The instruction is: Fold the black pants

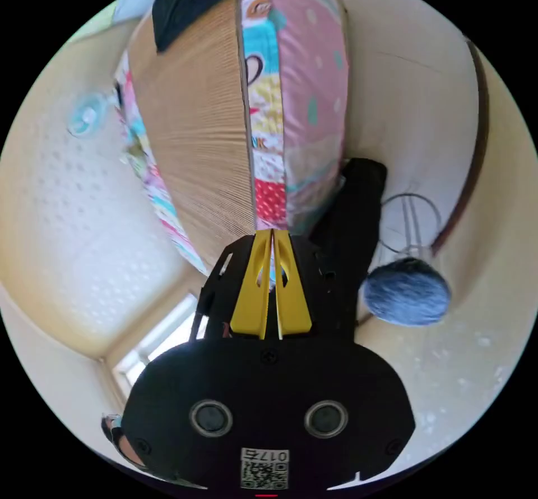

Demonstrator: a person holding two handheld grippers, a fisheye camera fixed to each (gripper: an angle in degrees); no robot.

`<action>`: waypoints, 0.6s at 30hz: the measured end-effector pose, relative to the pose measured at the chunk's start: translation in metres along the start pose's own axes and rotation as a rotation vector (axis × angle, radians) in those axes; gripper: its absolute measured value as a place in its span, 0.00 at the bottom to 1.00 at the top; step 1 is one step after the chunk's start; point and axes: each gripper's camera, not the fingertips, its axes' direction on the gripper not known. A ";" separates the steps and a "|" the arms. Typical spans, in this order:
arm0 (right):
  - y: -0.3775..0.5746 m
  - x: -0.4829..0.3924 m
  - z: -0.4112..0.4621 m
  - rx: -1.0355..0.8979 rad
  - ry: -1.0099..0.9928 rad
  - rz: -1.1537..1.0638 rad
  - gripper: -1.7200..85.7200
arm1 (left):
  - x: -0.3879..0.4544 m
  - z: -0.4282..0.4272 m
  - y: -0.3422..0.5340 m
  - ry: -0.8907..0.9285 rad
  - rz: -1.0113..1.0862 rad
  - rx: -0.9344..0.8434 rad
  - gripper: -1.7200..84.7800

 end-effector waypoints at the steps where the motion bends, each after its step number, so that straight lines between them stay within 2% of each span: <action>1: 0.015 0.012 0.007 0.061 -0.148 0.020 0.03 | 0.046 0.031 0.002 0.029 0.102 -0.054 0.07; 2: 0.022 0.017 0.014 0.084 -0.220 0.029 0.03 | 0.072 0.049 0.007 0.043 0.155 -0.089 0.07; 4: 0.045 0.032 0.060 0.138 -0.470 0.079 0.03 | 0.169 0.125 0.045 0.072 0.392 -0.270 0.05; 5: 0.048 0.036 0.074 0.134 -0.524 0.124 0.03 | 0.188 0.142 0.058 0.057 0.434 -0.303 0.05; 6: 0.053 0.042 0.100 0.138 -0.660 0.247 0.02 | 0.218 0.173 0.087 0.016 0.507 -0.344 0.04; 7: 0.055 0.038 0.114 0.219 -0.825 0.285 0.02 | 0.238 0.203 0.117 -0.034 0.572 -0.375 0.04; 9: 0.048 0.018 0.128 0.308 -0.980 0.264 0.02 | 0.253 0.248 0.158 -0.109 0.665 -0.421 0.03; 11: 0.025 -0.014 0.142 0.212 -0.953 0.212 0.03 | 0.254 0.292 0.192 -0.162 0.784 -0.461 0.02; 13: -0.010 -0.065 0.155 0.036 -0.809 0.083 0.03 | 0.236 0.337 0.234 -0.290 0.988 -0.429 0.01; 14: -0.017 -0.078 0.157 0.011 -0.781 0.049 0.03 | 0.228 0.342 0.244 -0.364 1.023 -0.360 0.01; 15: -0.030 -0.098 0.158 -0.013 -0.743 -0.007 0.03 | 0.208 0.348 0.263 -0.524 1.076 -0.181 0.01; 16: -0.042 -0.113 0.157 -0.009 -0.733 -0.042 0.03 | 0.190 0.352 0.274 -0.611 1.048 -0.030 0.01; 17: -0.048 -0.118 0.157 0.001 -0.737 -0.050 0.03 | 0.184 0.352 0.276 -0.600 1.020 -0.002 0.01; 18: -0.059 -0.124 0.156 0.030 -0.761 -0.052 0.03 | 0.178 0.351 0.277 -0.499 1.014 -0.013 0.01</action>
